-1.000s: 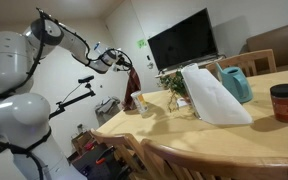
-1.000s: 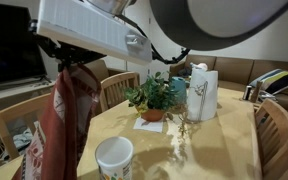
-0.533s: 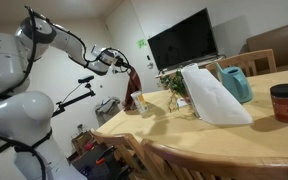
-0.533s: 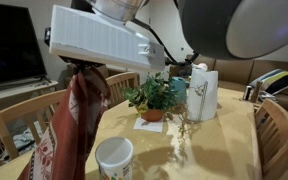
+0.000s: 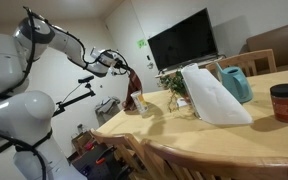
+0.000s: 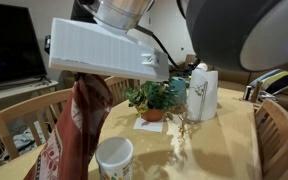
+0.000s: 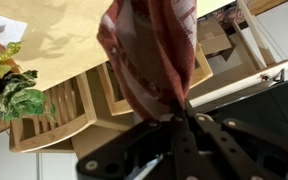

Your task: Place the towel over the white container on the left

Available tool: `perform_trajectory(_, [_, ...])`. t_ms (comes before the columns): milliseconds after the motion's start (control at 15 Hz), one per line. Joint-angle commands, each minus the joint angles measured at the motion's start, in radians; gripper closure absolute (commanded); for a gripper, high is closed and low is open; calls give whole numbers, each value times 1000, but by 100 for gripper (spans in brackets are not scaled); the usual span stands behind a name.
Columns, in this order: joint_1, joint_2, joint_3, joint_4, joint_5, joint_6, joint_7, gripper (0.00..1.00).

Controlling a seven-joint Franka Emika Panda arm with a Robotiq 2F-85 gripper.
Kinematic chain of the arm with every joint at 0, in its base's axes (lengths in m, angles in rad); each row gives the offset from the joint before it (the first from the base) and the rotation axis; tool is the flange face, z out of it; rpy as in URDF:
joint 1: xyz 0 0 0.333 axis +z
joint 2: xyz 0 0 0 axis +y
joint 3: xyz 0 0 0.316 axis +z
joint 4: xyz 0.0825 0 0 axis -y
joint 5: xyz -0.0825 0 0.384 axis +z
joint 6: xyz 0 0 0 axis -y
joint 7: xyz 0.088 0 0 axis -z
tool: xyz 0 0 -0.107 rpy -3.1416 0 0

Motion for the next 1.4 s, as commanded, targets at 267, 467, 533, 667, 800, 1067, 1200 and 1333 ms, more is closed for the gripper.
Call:
perform_trajectory(267, [21,-1,-58,-1,-7,-101,57,98])
perform_trajectory(467, [57,1,-131,-8,-37,-206,143,98])
perform_trajectory(533, [65,0,-147,-14,-39,-234,162,98])
perform_trajectory(667, [5,-17,-84,-13,-112,-297,231,98])
perform_trajectory(800, [-33,-24,-38,-12,-171,-346,285,98])
perform_trajectory(1067, [-124,-37,89,-12,-278,-399,339,98])
perform_trajectory(1200, [-182,-50,163,-25,-329,-366,331,98])
perform_trajectory(1333, [-232,-59,228,-34,-377,-359,336,98])
